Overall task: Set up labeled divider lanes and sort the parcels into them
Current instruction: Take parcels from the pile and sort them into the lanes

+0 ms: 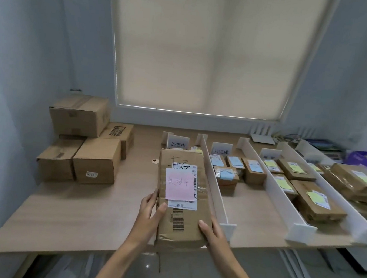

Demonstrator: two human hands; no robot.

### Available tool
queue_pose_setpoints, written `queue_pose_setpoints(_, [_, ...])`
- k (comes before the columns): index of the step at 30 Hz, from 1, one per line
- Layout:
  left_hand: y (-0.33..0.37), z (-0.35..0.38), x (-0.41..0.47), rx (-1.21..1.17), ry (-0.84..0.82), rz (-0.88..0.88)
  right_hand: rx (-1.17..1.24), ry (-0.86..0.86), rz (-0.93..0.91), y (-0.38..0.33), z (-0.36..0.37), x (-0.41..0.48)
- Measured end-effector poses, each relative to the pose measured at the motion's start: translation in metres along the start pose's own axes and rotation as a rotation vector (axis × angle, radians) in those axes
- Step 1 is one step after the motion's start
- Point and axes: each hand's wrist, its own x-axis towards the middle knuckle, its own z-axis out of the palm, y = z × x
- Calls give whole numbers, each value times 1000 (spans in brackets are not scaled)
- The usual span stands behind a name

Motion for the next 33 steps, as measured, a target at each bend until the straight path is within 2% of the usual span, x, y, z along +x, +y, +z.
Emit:
queue_pose_setpoints(4, [3,39,2,21,-28,25,-107,60,-30,2,-38,-8])
queue_pose_setpoints(8, [-8,83,9,67,30,0,-255,57,-39,13,-76,-4])
queue_pose_setpoints(11, [-22,110,20,208,119,-17,-261,37,10,24,-100,1])
queue_pose_setpoints(19, [-42,131,52,205,53,-73,-297,8,71,43,-129,41])
queue_pose_setpoints(27, [-77,130,152,338,-50,-121,-364,-6,71,61,-136,145])
queue_pose_setpoints(33, [-101,127,257,406,-124,-172,-430,48,152,75,-140,244])
